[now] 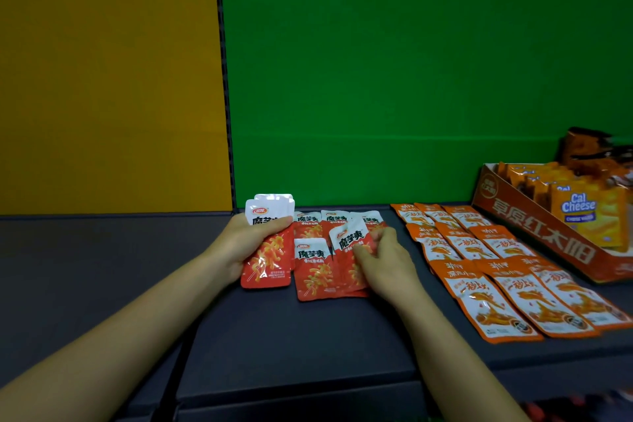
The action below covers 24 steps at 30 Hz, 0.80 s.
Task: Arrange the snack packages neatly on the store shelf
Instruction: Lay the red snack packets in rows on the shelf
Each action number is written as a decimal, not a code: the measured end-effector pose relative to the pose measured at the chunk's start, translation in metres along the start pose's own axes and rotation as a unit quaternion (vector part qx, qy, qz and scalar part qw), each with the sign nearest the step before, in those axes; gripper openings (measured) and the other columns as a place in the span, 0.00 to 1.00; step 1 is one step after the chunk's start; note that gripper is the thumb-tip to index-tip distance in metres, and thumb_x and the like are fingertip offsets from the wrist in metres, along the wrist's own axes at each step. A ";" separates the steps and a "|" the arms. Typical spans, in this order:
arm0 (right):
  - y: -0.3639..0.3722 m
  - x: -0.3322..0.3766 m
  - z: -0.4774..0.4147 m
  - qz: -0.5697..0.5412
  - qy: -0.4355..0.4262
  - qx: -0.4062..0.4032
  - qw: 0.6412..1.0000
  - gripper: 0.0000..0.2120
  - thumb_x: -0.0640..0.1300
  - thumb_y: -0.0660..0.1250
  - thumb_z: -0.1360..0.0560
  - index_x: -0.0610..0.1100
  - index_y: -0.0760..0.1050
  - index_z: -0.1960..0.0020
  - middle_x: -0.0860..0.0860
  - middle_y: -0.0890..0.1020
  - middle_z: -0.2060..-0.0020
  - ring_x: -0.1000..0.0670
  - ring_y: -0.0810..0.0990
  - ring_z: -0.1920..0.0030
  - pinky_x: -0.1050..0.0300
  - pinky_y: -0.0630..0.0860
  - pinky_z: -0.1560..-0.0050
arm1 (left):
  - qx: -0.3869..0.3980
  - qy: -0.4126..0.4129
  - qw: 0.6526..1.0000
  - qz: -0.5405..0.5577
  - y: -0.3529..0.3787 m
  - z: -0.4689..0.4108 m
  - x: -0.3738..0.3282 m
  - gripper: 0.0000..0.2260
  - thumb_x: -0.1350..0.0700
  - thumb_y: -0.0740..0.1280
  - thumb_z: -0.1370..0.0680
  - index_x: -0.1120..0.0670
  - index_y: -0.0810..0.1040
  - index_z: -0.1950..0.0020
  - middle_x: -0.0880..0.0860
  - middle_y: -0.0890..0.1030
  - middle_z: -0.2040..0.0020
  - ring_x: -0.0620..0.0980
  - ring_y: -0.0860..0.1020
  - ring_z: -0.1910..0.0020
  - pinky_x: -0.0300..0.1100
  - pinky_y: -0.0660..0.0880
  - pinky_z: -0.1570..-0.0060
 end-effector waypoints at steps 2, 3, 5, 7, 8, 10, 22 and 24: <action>-0.005 -0.006 -0.001 -0.093 0.018 0.003 0.996 0.15 0.49 0.60 0.22 0.43 0.66 0.40 0.45 0.78 0.45 0.43 0.77 0.44 0.49 0.73 0.42 | 0.002 0.001 1.000 0.002 0.000 0.000 0.000 0.07 0.58 0.71 0.27 0.55 0.79 0.50 0.57 0.84 0.59 0.50 0.82 0.70 0.42 0.80 0.69; -0.014 -0.009 -0.002 -0.123 0.024 -0.015 0.992 0.14 0.49 0.61 0.22 0.43 0.66 0.40 0.44 0.79 0.46 0.43 0.78 0.45 0.47 0.74 0.42 | 0.003 0.001 1.000 0.002 -0.001 0.000 0.001 0.08 0.58 0.71 0.27 0.56 0.79 0.49 0.58 0.84 0.58 0.50 0.82 0.70 0.43 0.80 0.69; -0.039 -0.015 -0.003 -0.140 0.023 -0.064 0.988 0.15 0.48 0.61 0.22 0.43 0.65 0.39 0.44 0.78 0.50 0.42 0.78 0.47 0.47 0.74 0.45 | -0.001 0.001 1.000 0.003 -0.002 -0.001 0.000 0.08 0.57 0.71 0.27 0.56 0.78 0.49 0.58 0.83 0.56 0.50 0.82 0.70 0.43 0.80 0.68; -0.059 -0.017 -0.003 -0.107 0.008 -0.089 0.990 0.17 0.47 0.61 0.22 0.43 0.62 0.36 0.46 0.75 0.56 0.43 0.76 0.52 0.53 0.70 0.52 | -0.001 0.000 1.000 0.007 -0.001 -0.001 0.001 0.08 0.57 0.71 0.27 0.56 0.78 0.49 0.58 0.83 0.56 0.50 0.82 0.70 0.43 0.80 0.69; -0.063 -0.017 -0.002 -0.080 0.001 -0.086 0.993 0.18 0.46 0.60 0.21 0.43 0.62 0.35 0.48 0.74 0.59 0.45 0.74 0.55 0.55 0.67 0.55 | -0.001 -0.001 1.000 0.007 -0.001 -0.001 0.001 0.08 0.57 0.71 0.27 0.56 0.78 0.49 0.58 0.84 0.57 0.50 0.82 0.70 0.42 0.80 0.70; -0.057 -0.018 0.000 -0.023 -0.001 -0.064 0.998 0.17 0.46 0.59 0.21 0.44 0.62 0.35 0.49 0.74 0.59 0.47 0.72 0.57 0.56 0.64 0.57 | -0.001 -0.003 1.000 0.007 0.001 -0.001 0.002 0.07 0.57 0.71 0.27 0.55 0.78 0.50 0.57 0.84 0.60 0.50 0.82 0.71 0.42 0.80 0.70; -0.043 -0.027 0.001 0.138 -0.002 -0.086 0.987 0.15 0.48 0.57 0.21 0.43 0.64 0.37 0.44 0.80 0.47 0.42 0.77 0.45 0.48 0.70 0.42 | -0.004 -0.008 1.000 -0.002 0.001 0.002 0.003 0.07 0.57 0.71 0.27 0.55 0.78 0.50 0.57 0.84 0.60 0.51 0.82 0.70 0.43 0.79 0.69; -0.045 -0.027 0.002 0.157 -0.010 -0.101 0.982 0.14 0.49 0.57 0.21 0.42 0.66 0.39 0.44 0.79 0.46 0.42 0.77 0.45 0.49 0.71 0.44 | -0.006 -0.008 1.000 -0.003 0.002 0.003 0.002 0.08 0.57 0.71 0.27 0.55 0.78 0.49 0.58 0.84 0.58 0.51 0.82 0.70 0.44 0.79 0.67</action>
Point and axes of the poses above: each hand's wrist, its own z-axis away from the middle knuckle, its own y-axis out of the palm, x = y × z, the point moved 10 cm from there along -z, towards the middle knuckle
